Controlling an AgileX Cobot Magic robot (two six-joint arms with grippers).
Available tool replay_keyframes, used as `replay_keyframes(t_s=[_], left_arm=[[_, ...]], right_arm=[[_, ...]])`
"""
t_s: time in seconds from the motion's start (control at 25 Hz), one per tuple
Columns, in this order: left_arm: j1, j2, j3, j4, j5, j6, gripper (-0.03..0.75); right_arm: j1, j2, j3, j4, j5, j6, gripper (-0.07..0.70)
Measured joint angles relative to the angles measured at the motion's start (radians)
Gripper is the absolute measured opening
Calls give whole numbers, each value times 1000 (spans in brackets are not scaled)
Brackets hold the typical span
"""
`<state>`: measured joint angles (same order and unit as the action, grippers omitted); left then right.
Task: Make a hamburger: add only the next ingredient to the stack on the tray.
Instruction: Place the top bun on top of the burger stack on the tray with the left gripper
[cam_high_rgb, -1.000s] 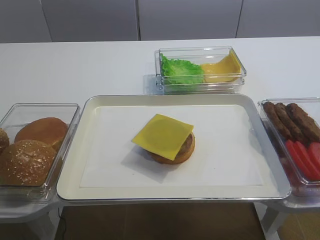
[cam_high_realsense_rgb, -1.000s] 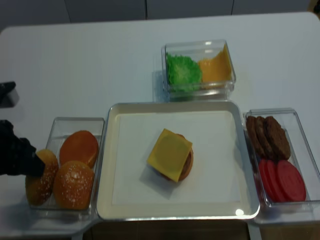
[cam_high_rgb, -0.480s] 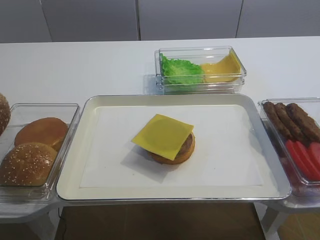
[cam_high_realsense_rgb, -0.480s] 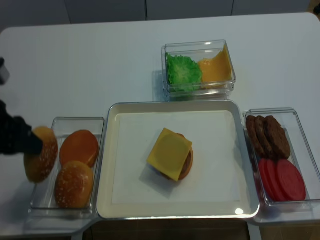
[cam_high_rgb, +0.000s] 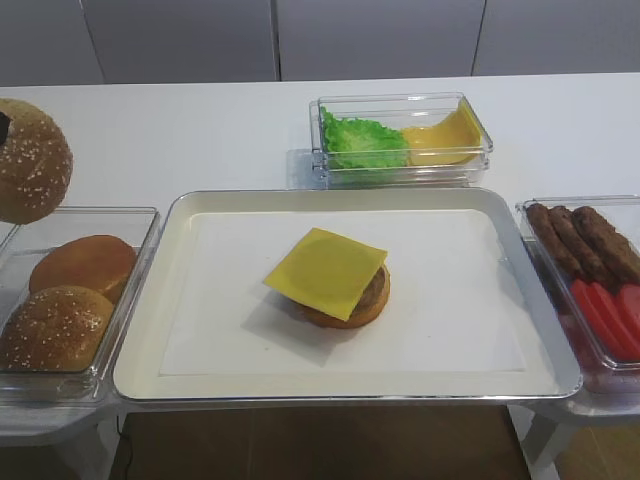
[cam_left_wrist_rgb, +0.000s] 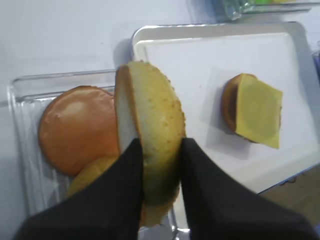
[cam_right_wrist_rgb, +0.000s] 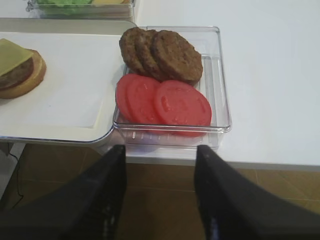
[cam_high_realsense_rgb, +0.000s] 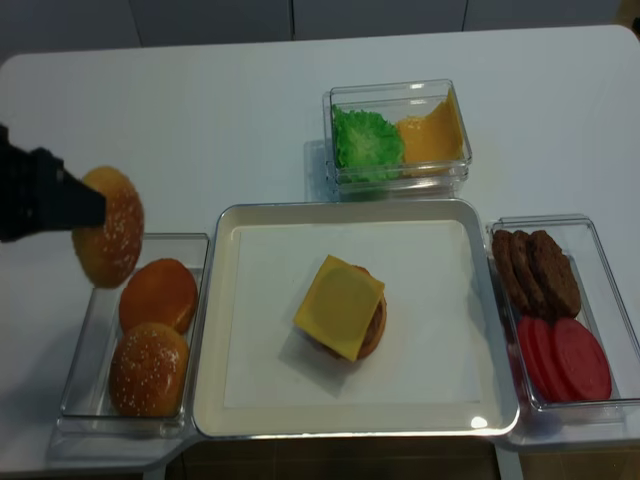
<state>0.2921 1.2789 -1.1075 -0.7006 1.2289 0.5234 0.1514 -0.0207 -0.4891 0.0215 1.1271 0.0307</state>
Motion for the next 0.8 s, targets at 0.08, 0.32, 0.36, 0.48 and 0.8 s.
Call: replay_keyframes(t_s=[0.08, 0.32, 0.36, 0.48, 0.8], left_arm=[[0, 0, 0, -36, 0, -9, 161], [-84, 0, 0, -70, -2, -18, 161], [-115, 0, 2, -72, -2, -18, 161], [-201, 0, 16, -77, -2, -18, 160], [-358, 21, 62, -146, -62, -24, 155]], right_arm=[[0, 0, 0, 0, 0, 0, 355], [0, 0, 0, 0, 0, 0, 355], [0, 0, 0, 0, 0, 0, 355], [0, 0, 0, 0, 0, 0, 355], [0, 0, 0, 0, 0, 0, 355]])
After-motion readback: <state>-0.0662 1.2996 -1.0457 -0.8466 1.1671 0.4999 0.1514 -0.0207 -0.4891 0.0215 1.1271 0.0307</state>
